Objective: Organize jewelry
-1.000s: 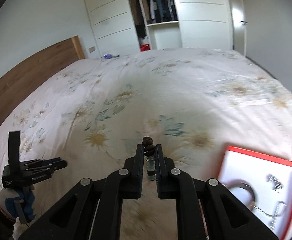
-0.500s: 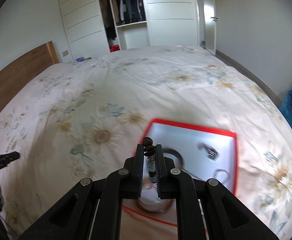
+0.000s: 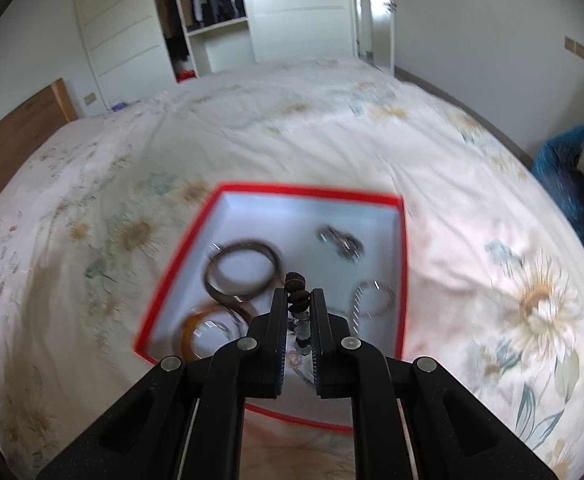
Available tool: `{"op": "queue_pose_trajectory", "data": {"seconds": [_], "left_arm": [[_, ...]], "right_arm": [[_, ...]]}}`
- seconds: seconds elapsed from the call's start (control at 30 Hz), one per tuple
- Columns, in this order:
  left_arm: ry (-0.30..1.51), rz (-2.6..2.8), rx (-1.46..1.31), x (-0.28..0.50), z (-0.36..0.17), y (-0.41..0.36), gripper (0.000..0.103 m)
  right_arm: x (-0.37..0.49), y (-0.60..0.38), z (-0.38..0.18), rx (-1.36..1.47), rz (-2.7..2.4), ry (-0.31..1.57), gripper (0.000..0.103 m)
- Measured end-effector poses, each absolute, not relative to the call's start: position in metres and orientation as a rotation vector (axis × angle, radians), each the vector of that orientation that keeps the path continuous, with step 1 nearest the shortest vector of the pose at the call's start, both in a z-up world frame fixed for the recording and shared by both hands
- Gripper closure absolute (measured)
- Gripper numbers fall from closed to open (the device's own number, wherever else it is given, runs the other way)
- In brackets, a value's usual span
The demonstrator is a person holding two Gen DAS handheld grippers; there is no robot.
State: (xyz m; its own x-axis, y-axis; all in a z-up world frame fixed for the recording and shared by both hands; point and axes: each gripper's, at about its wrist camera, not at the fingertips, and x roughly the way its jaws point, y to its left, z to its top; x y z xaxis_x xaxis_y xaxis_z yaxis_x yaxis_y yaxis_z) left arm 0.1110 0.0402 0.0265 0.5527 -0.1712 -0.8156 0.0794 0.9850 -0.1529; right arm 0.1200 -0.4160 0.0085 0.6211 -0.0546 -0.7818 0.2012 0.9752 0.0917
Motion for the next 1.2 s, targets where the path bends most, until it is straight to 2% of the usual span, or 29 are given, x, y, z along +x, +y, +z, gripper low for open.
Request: {"op": "queue_pose_trajectory", "data": {"seconds": [0.27,0.33,0.37,0.47,0.7,0.87,1.2], "left_arm": [[0.996,-0.184,-0.099,0.096,0.018,0.006,0.074],[1.003,-0.195,-0.105,0.09,0.016,-0.003,0.062],[1.004,-0.198,-0.106,0.087,0.014,-0.007,0.061],[1.008,-0.213,-0.095,0.077,0.012,-0.02,0.061],[1.007,-0.224,-0.071,0.051,0.008,-0.038,0.06],[1.008,-0.248,-0.047,0.033,0.005,-0.044,0.06],[0.979,-0.26,-0.012,0.015,0.017,-0.045,0.06]], "right_arm": [[0.101,-0.426,-0.019,0.18,-0.185,0.967,0.092],[0.095,-0.426,-0.019,0.176,-0.184,0.969,0.089],[0.091,-0.426,-0.018,0.178,-0.183,0.967,0.085],[0.081,-0.427,-0.013,0.179,-0.18,0.955,0.074],[0.048,-0.416,0.008,0.178,-0.17,0.911,0.072],[0.018,-0.39,0.015,0.165,-0.147,0.897,0.062],[-0.033,-0.342,0.016,0.164,-0.145,0.905,0.061]]}}
